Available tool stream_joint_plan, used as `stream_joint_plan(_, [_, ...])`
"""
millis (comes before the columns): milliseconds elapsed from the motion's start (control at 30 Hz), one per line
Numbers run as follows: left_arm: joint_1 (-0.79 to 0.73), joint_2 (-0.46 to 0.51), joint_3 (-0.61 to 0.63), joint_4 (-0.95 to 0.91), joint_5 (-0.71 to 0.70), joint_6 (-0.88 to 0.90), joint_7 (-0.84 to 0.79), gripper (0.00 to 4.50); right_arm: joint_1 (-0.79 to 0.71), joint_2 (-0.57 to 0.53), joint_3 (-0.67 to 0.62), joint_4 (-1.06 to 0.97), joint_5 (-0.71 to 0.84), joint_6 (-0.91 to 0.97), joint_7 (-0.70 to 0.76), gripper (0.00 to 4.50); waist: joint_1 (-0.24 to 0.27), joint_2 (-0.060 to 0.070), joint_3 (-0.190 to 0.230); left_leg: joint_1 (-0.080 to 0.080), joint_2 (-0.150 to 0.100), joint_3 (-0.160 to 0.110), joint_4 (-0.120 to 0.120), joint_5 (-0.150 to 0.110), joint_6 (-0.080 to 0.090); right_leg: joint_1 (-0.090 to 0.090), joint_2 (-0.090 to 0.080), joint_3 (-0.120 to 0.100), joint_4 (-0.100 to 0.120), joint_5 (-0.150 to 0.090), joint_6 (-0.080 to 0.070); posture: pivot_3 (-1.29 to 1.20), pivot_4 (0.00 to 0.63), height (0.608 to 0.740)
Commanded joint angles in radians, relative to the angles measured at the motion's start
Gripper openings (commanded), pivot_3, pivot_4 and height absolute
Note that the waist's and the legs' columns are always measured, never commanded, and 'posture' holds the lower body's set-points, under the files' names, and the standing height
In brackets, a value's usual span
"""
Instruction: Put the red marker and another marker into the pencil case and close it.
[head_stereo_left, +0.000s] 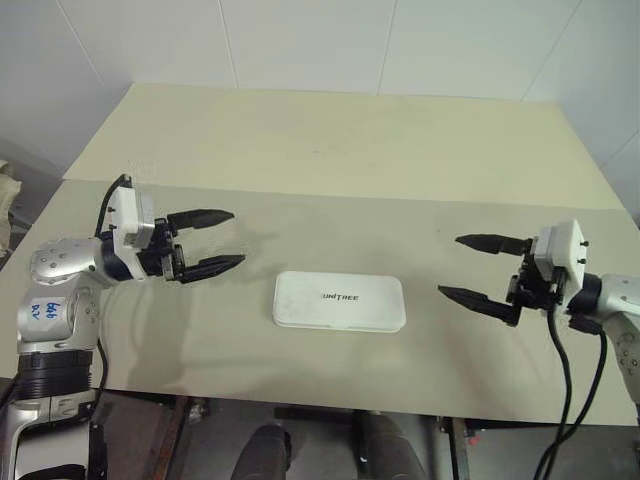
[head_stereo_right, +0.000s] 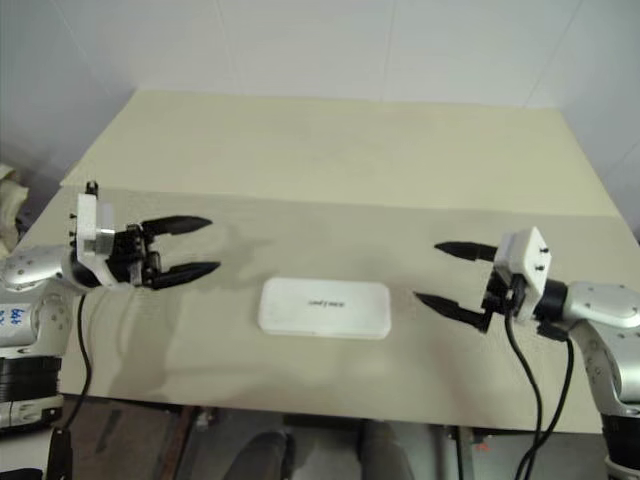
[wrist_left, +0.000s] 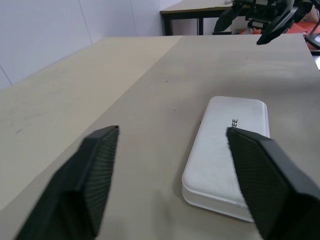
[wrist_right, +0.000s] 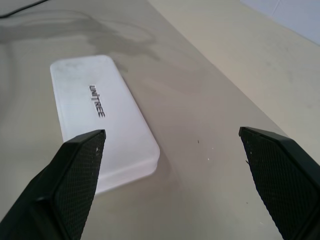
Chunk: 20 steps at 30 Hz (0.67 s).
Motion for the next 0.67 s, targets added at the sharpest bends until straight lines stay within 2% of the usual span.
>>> stream_joint_plan(33, [-0.009,0.025,0.021,0.007,-0.027,-0.005,-0.013,4.46,0.008,-0.019,-0.055,-0.033,0.026,-0.005,0.005,4.5,-0.001,0.0,0.0,0.0,0.0,0.0,0.0,0.0,0.0,0.0,0.0,0.0,0.0,0.0,0.0,0.0,0.15,0.74])
stream_joint_plan(233, [-0.023,0.022,-0.041,0.034,-0.015,0.031,-0.056,4.46,0.073,-0.033,-0.091,-0.104,0.044,0.021,0.008,4.5,-0.003,0.0,0.0,0.001,0.001,0.0,-0.001,0.0,0.0,0.0,0.001,0.0,0.001,0.0,-0.001,0.0,0.15,0.74])
stream_joint_plan(333, [-0.032,0.023,-0.069,0.042,0.006,0.009,-0.071,4.46,0.105,-0.067,-0.115,-0.081,0.034,0.004,0.056,4.5,-0.001,0.0,0.0,0.001,0.0,0.0,0.0,0.0,0.0,0.0,0.0,0.0,0.001,0.0,0.0,0.0,0.15,0.74])
stream_joint_plan(467, [-0.046,0.043,-0.078,0.11,0.045,-0.052,-0.098,4.46,0.121,-0.076,-0.128,-0.079,0.03,-0.003,0.065,4.5,-0.001,0.0,0.0,0.001,0.0,0.0,0.0,0.0,0.0,0.0,0.001,0.0,0.001,0.0,0.0,0.0,0.15,0.74])
stream_joint_plan(667, [-0.03,0.057,-0.069,0.077,0.033,-0.026,-0.094,4.46,0.123,-0.07,-0.112,-0.069,0.019,-0.015,0.064,4.5,-0.003,0.0,0.0,0.001,0.0,0.001,0.0,0.0,0.0,0.0,0.001,0.001,0.001,0.0,0.0,0.0,0.15,0.74])
